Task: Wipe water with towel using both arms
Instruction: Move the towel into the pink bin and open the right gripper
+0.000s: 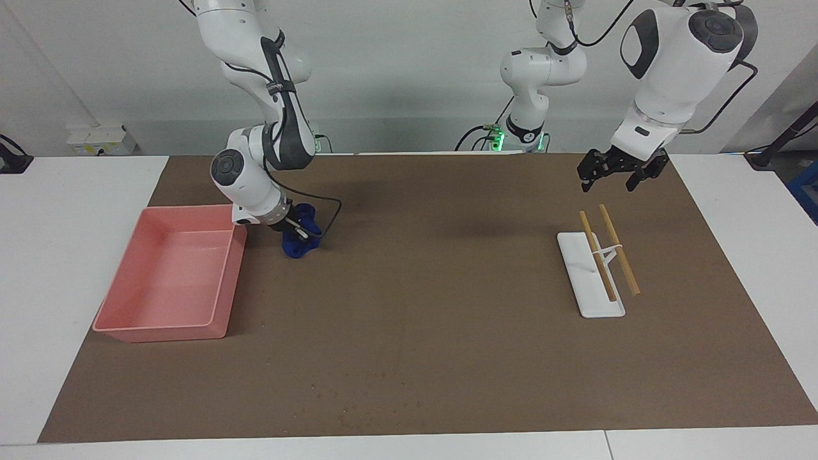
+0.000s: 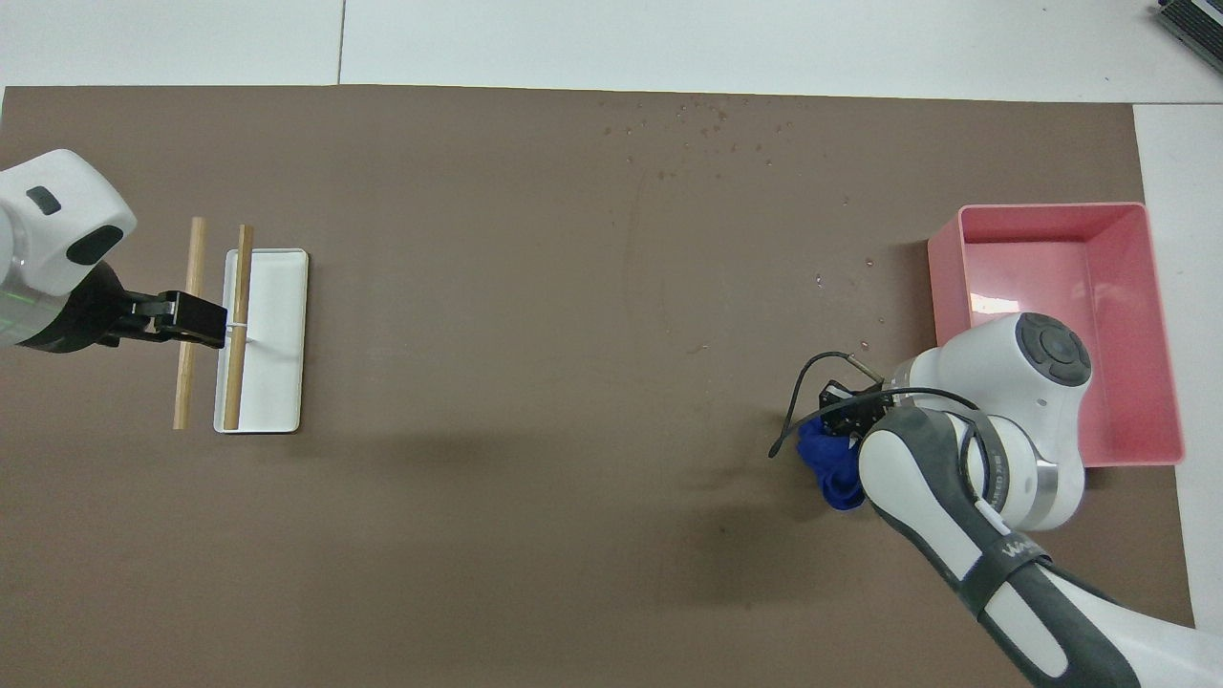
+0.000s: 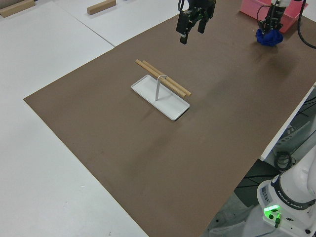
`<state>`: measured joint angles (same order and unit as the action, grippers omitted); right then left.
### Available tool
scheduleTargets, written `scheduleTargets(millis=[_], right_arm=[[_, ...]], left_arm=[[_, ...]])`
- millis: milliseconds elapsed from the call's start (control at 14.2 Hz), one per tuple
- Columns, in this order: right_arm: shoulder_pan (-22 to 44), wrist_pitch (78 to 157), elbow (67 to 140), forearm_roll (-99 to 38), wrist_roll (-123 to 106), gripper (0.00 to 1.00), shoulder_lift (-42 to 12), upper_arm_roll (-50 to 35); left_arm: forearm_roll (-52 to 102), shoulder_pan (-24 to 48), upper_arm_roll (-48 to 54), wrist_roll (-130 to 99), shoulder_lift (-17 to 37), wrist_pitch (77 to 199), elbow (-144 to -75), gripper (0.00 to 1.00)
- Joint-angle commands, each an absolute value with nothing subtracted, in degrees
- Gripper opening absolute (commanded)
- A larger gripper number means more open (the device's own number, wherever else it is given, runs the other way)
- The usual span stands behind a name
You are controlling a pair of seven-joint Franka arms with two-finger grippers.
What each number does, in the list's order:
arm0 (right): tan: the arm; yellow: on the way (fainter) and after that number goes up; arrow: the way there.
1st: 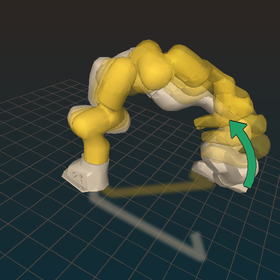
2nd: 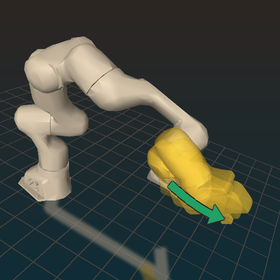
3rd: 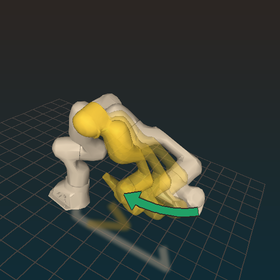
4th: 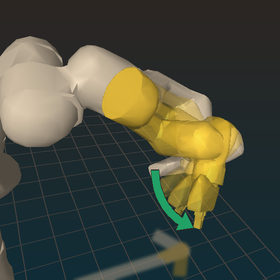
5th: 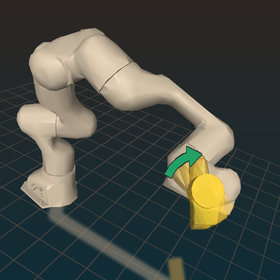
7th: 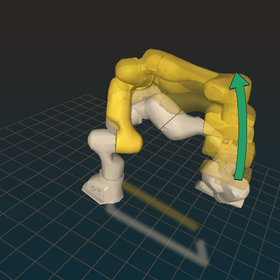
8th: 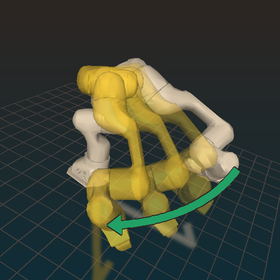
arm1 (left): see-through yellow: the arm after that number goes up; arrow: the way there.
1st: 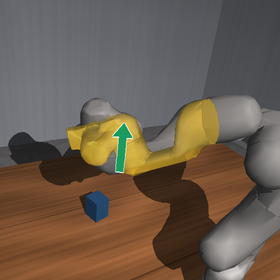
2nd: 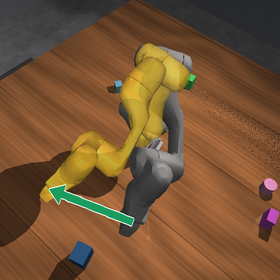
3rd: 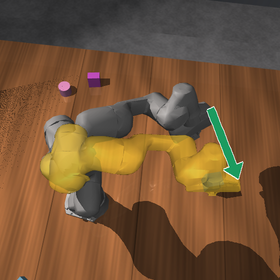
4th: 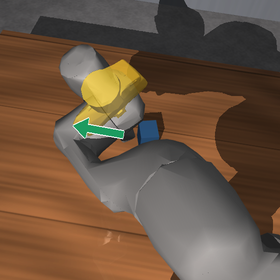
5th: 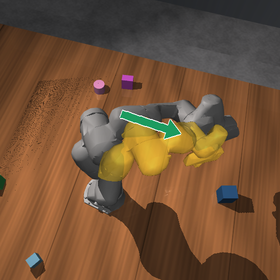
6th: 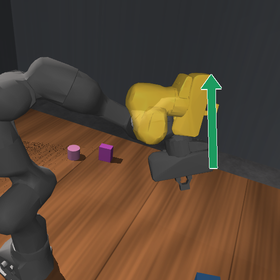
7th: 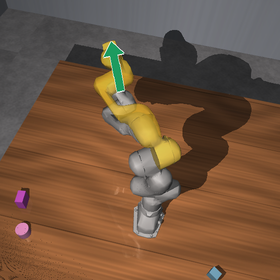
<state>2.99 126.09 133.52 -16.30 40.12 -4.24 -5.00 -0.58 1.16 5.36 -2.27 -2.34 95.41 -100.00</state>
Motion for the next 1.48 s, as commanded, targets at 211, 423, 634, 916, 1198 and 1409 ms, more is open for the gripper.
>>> scheduleTargets(millis=[211,423,634,916,1198,1409], right_arm=[[-1.75,117.78,122.2,-15.12,39.02,0.0,-0.09,-5.1],[-4.21,116.46,113.23,-14.42,38.94,0.0,-0.7,-5.1],[-7.63,113.39,107.24,-9.24,36.4,0.0,-0.7,-5.1],[-13.96,112.23,105.91,-4.66,26.39,0.0,-0.7,-5.1],[-19.5,112.67,108.8,-3.52,16.9,0.0,-0.27,-5.1],[-21.18,111.89,109.07,-3.43,15.65,0.0,-0.09,-5.1]], left_arm=[[0.09,1.41,4.92,-1.93,-2.64,95.8,-99.93,1.0],[0.09,1.23,4.92,-1.85,-2.64,95.8,-100.02,1.0],[0.09,1.41,4.83,-1.93,-2.64,95.8,-100.11,1.0],[0.09,1.32,4.83,-2.02,-2.64,95.8,-100.02,1.0],[0.09,1.41,4.83,-2.11,-2.72,95.71,-100.11,1.0],[0.09,1.41,4.83,-2.11,-2.64,95.8,-100.2,1.0]])
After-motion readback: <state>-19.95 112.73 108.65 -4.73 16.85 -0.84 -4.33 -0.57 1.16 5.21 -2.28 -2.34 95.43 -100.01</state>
